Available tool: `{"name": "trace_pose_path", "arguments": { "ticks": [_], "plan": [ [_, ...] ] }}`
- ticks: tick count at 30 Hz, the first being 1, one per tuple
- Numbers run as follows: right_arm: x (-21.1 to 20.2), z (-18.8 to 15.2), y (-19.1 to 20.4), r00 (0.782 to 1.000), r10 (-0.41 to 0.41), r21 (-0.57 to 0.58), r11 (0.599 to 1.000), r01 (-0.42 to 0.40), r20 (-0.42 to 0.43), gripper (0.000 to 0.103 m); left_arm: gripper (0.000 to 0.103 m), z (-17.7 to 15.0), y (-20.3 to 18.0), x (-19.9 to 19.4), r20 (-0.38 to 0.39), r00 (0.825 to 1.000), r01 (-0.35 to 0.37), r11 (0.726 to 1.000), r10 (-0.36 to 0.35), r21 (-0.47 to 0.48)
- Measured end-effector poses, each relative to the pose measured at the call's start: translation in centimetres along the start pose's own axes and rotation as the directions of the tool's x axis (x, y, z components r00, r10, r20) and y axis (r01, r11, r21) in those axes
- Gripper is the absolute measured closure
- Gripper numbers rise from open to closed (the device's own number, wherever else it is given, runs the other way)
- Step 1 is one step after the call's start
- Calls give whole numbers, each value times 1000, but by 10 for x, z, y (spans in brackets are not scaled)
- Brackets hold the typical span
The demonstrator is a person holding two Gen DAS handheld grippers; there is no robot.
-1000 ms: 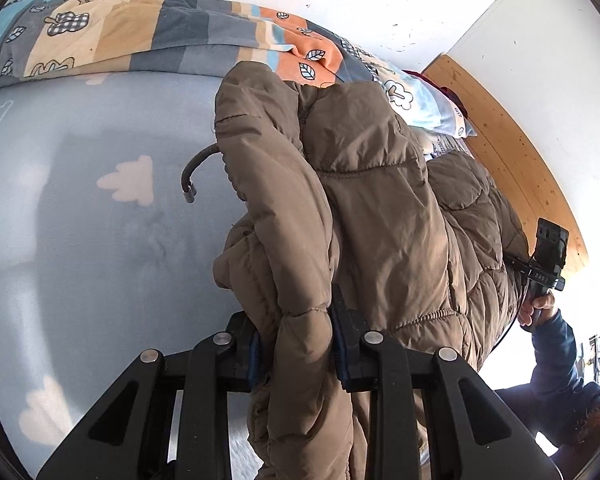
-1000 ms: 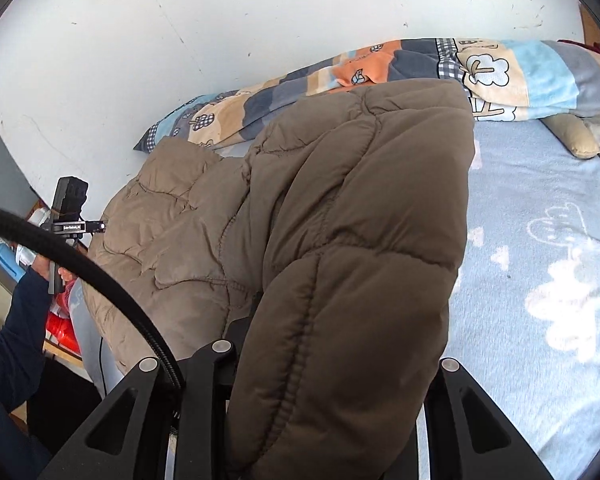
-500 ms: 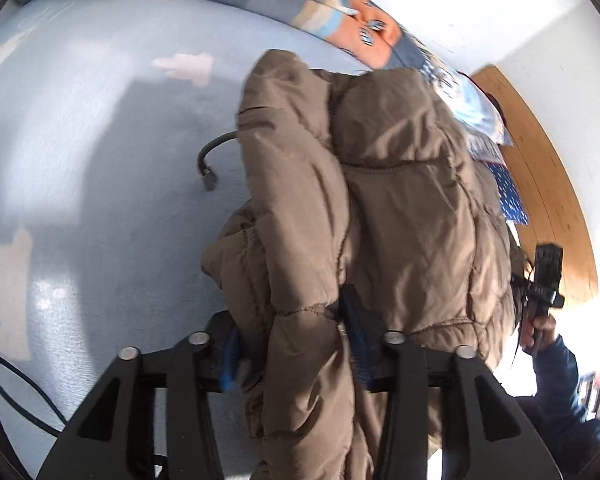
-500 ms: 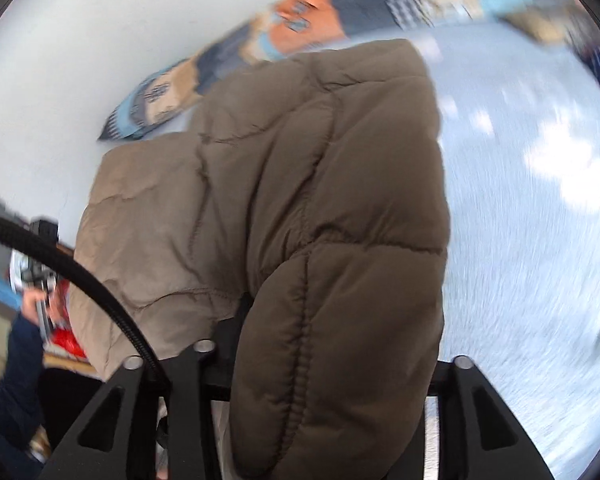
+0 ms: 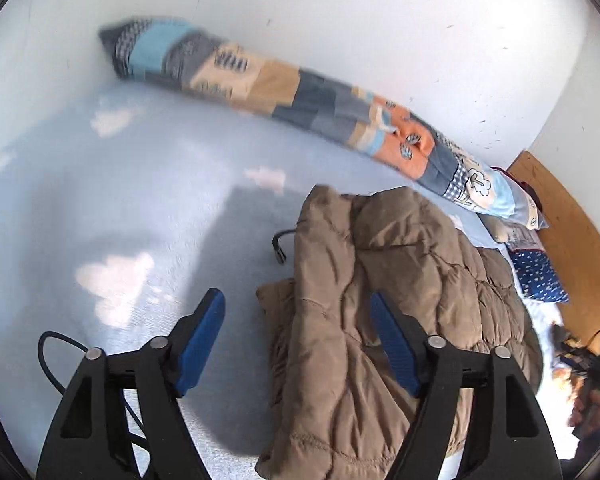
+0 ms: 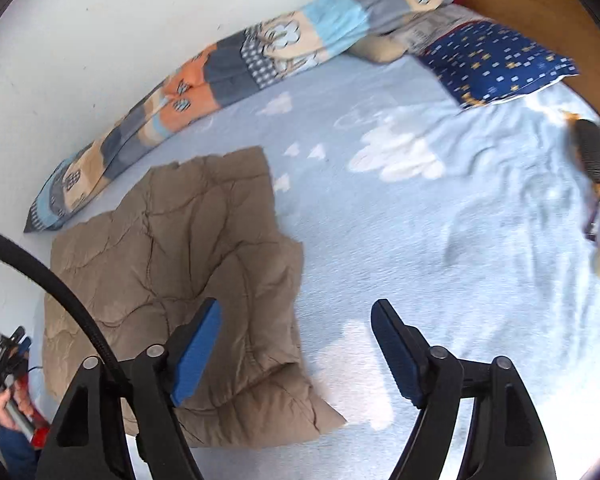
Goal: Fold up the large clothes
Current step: 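Press the new fold flat and open both tools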
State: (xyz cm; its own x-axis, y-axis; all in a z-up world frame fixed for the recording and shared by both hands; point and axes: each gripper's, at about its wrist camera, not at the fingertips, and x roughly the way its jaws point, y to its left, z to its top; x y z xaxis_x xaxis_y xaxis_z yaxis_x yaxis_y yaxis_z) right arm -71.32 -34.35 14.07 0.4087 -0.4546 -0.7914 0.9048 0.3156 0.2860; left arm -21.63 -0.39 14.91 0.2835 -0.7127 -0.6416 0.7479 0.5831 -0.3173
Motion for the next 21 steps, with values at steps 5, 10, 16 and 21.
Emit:
{"name": "trace_pose_path", "arguments": {
  "ticks": [5, 10, 16, 21],
  "plan": [
    [-43, -35, 34, 986, -62, -74, 994, 74, 155, 11, 14, -37, -60, -35, 136, 988, -82, 991, 67, 109],
    [-50, -69, 86, 978, 80, -158, 986, -50, 191, 20, 13, -67, -121, -31, 105, 994, -38, 971, 13, 237],
    [6, -84, 125, 997, 64, -210, 976, -55, 35, 35, 13, -89, -151, 25, -41, 996, -58, 948, 74, 312],
    [55, -89, 125, 993, -36, -215, 977, 11, -114, 34, 5, -99, -144, 64, -161, 980, -67, 955, 118, 290]
  ]
}}
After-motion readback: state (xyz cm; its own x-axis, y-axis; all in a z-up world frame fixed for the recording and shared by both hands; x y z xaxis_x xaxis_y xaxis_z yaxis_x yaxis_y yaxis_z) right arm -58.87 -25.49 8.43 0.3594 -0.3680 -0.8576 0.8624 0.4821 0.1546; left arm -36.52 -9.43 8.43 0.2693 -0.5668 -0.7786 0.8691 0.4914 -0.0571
